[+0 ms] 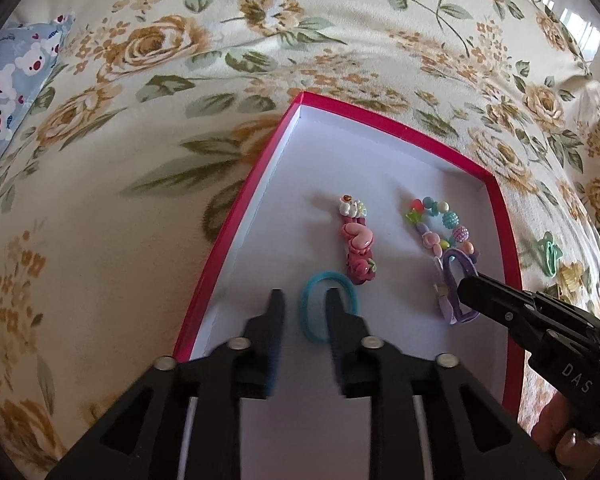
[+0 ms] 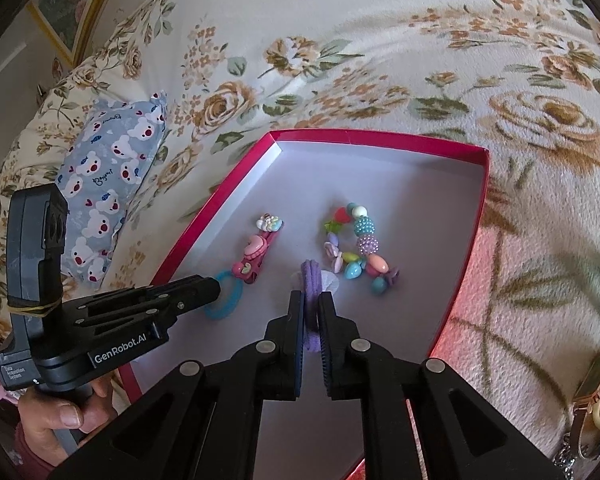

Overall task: Organize jewelry
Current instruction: 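Carry the blue tie with the left tool while the right tool carries the purple tie to the box, then open the left tool over the box while the right tool releases the purple tie there, then grasp the mint bow hair tie with the left tool while the right tool grasps the yellow claw clip, then carry the mint tie with the left tool while the right tool carries the yellow clip to the box, then open the left tool to drop the mint tie while the right tool releases the yellow clip in the box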

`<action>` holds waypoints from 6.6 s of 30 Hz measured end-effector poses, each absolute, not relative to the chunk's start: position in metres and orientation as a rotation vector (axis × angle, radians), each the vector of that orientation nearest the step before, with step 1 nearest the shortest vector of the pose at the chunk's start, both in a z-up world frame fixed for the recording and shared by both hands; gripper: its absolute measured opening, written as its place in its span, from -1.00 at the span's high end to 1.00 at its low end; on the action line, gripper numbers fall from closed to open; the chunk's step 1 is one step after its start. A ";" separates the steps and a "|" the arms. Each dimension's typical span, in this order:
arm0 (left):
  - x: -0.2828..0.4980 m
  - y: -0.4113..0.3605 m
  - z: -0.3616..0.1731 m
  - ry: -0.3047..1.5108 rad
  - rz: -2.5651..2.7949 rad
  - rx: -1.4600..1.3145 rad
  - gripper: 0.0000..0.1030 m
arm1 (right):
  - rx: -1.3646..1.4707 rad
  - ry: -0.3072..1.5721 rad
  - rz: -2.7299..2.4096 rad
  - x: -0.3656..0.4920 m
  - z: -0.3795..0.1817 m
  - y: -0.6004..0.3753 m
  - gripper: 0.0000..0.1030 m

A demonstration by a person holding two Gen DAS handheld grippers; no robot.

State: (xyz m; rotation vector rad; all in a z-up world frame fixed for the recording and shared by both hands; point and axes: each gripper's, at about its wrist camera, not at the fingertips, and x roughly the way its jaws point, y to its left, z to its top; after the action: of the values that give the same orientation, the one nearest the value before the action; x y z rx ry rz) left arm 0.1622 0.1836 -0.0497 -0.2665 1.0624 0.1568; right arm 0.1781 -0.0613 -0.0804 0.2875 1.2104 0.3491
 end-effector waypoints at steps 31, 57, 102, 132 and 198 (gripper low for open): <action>0.117 0.117 -0.004 1.010 -0.008 -0.255 0.09 | 0.376 1.100 0.130 0.100 -0.014 -0.171 0.34; 0.174 0.035 -0.007 1.044 -0.173 -0.172 0.08 | 0.393 1.058 -0.059 0.080 -0.004 -0.271 0.33; 0.227 0.029 -0.031 1.005 -0.286 -0.244 0.92 | 0.378 1.037 0.012 0.109 -0.003 -0.266 0.93; 0.122 0.115 0.000 0.969 -0.175 -0.370 0.91 | 0.341 1.080 0.184 0.105 -0.003 -0.167 0.93; 0.111 0.211 -0.038 1.037 0.066 -0.430 0.62 | 0.311 1.225 0.355 0.145 -0.068 -0.061 0.80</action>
State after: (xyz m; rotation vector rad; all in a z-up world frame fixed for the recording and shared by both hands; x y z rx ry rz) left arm 0.1111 0.2112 -0.0382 -0.4299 1.0374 0.0660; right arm 0.1453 -0.0612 -0.0683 0.3107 1.2246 0.3554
